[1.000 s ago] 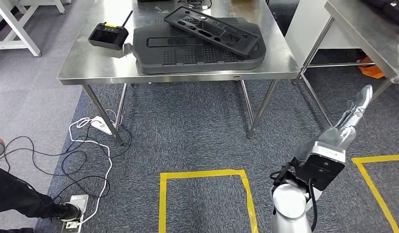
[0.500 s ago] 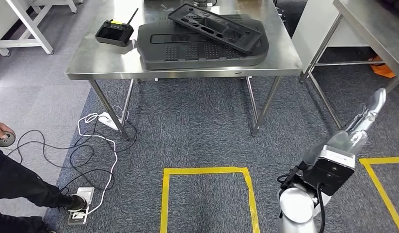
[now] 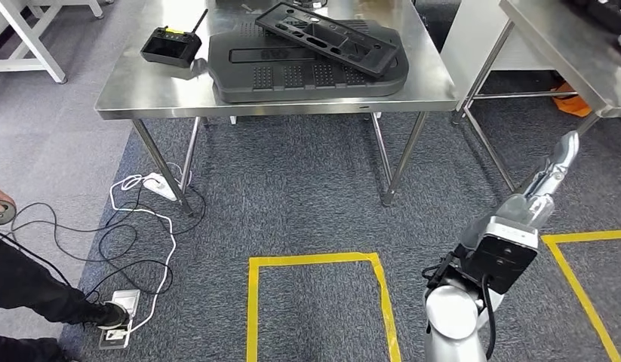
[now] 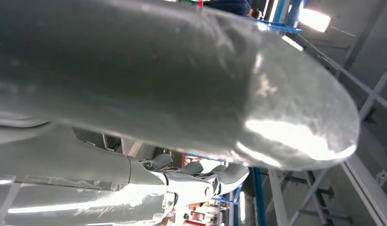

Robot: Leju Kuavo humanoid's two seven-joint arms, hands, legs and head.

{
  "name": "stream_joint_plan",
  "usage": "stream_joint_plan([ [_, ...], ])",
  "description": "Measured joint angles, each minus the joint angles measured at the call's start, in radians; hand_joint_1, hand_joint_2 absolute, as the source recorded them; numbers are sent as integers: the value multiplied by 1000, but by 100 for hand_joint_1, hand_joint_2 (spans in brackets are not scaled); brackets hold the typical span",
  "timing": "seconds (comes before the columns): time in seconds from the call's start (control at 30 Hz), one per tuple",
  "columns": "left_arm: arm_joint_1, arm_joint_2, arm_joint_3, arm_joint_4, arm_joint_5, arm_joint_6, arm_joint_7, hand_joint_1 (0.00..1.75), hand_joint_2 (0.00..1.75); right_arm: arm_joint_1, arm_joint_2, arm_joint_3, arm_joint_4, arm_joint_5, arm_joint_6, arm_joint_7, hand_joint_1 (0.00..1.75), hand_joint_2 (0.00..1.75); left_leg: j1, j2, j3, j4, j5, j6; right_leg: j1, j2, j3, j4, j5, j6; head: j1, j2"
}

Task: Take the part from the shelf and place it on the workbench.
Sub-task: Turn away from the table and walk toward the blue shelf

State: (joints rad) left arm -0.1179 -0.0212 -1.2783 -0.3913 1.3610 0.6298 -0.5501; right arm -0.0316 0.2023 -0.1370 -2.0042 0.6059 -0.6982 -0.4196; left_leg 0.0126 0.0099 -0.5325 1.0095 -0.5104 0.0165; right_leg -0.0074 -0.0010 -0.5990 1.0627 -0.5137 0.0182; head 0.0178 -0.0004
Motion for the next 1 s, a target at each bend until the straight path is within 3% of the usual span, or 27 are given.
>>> stream_joint_plan([
  [0.1,-1,-1,0,0,-1,-1,0,0,0,4,0,-1,0,0,0,3,0,0,-2,3,-19,0,13,12,-2,0,-68,176,-107,11,21,0],
  [0.13,-1,-1,0,0,-1,-1,0,0,0,5,0,-1,0,0,0,4,0,0,-4,3,-25,2,16,12,-3,0,-82,224,-125,12,26,0],
  [0.17,-1,-1,0,0,-1,-1,0,0,0,7,0,-1,0,0,0,5,0,0,-5,4,-29,4,18,12,-3,0,-80,238,-123,12,29,0],
  [0.2,0,-1,0,1,-1,-1,0,0,0,7,0,-2,0,0,0,6,0,0,-6,4,-32,5,20,12,-2,0,-58,211,-104,10,33,0],
  [0.27,-1,-1,0,1,-1,-1,0,0,0,7,0,-2,0,-1,0,6,0,0,-7,3,-35,8,22,9,-1,0,22,75,-45,0,41,0],
  [0.33,-2,-2,0,1,-1,-1,0,0,0,6,-1,-2,0,-1,0,6,0,0,-10,3,-41,13,26,2,5,1,73,-31,-14,-8,45,0],
  [0.4,-2,-2,0,1,-2,-1,0,0,0,6,-1,-2,0,-1,0,5,0,0,-11,3,-47,15,33,-10,9,2,74,-50,-10,-14,43,0],
  [0.47,-2,-2,0,1,-1,-1,0,0,0,6,-1,-3,0,-2,0,5,0,0,-10,1,-51,21,26,-22,4,1,69,-57,1,-25,40,0],
  [0.53,-2,-2,0,1,0,-1,0,0,0,5,-1,-3,0,-1,0,4,0,0,-9,-3,-73,81,-22,-33,-2,-2,64,-64,12,-37,28,0],
  [0.6,-2,-2,0,1,1,-1,0,0,0,5,-1,-3,0,1,0,8,0,0,-6,-4,-118,206,-96,-41,-1,-5,52,-60,18,-43,14,0],
  [0.67,0,-2,0,1,2,-1,0,0,0,5,-2,-3,0,3,0,14,0,0,-2,-4,-141,288,-126,-46,-1,-6,41,-53,21,-44,7,0],
  [0.7,1,-2,0,1,2,-1,0,0,0,5,-2,-3,0,3,0,17,0,0,0,-4,-126,275,-113,-47,-1,-6,37,-50,22,-43,5,0],
  [0.77,1,-2,0,2,2,-1,0,0,0,5,-2,-3,0,4,0,19,0,0,4,-5,-55,151,-55,-45,-2,-5,31,-43,23,-40,-1,0],
  [0.83,0,-2,0,2,2,-1,0,0,0,4,-2,-3,0,5,0,23,0,0,3,-6,-3,39,-19,-39,2,-4,24,-32,24,-32,-4,0],
  [0.93,1,-2,0,2,2,-1,0,0,0,3,-3,-3,0,9,0,26,0,0,-1,-6,-4,18,-10,-23,4,-3,15,-29,31,-14,-2,0],
  [1.0,0,-2,0,2,2,-1,1,0,0,2,-3,-3,0,12,0,25,0,0,2,-2,-9,10,1,-7,1,-2,6,-10,11,-3,2,0],
])
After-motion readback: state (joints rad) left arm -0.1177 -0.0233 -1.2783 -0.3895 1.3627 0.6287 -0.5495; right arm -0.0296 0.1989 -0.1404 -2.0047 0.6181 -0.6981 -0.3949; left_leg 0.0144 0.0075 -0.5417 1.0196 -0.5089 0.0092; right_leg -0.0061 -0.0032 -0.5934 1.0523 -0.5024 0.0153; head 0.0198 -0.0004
